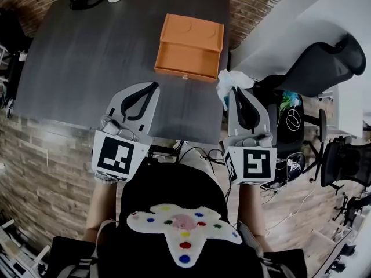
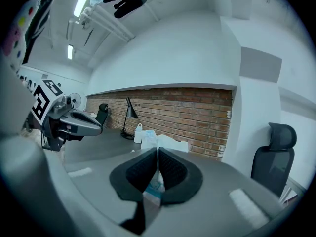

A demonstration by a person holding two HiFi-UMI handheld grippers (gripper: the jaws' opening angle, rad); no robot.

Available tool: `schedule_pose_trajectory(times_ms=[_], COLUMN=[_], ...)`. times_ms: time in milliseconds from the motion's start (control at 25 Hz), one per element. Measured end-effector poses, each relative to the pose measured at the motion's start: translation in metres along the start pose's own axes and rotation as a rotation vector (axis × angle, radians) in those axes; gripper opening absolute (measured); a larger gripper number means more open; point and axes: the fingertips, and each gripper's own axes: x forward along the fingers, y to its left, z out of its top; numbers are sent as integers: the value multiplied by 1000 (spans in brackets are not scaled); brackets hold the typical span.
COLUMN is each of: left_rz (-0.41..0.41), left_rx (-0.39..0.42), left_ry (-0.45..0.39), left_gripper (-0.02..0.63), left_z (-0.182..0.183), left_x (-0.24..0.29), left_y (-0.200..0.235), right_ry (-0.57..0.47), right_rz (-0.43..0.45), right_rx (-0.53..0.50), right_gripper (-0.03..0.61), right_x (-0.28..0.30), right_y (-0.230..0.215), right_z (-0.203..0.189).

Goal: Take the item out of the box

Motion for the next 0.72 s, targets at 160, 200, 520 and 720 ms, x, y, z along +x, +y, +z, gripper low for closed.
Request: schedule_pose_trajectory(times_ms=[160, 200, 520, 720], left_rz=[-17, -18, -37, -36], left_rx=[-2, -2, -5, 1], left_ry=[1, 2, 4, 0], left_gripper=[6, 6, 6, 6], left_z=[2, 2, 0, 2], left_x=[2, 2, 3, 3], left_y=[-3, -3, -7, -10], right_ry=[3, 5, 10, 18], right_rz=[-4, -3, 2, -1], right_rx=[5, 3, -7, -11], right_gripper=[18, 18, 18, 18], right_x=[-2, -2, -1, -3], right_y=[-1, 0, 1, 1], right_z=[1, 1, 1, -1])
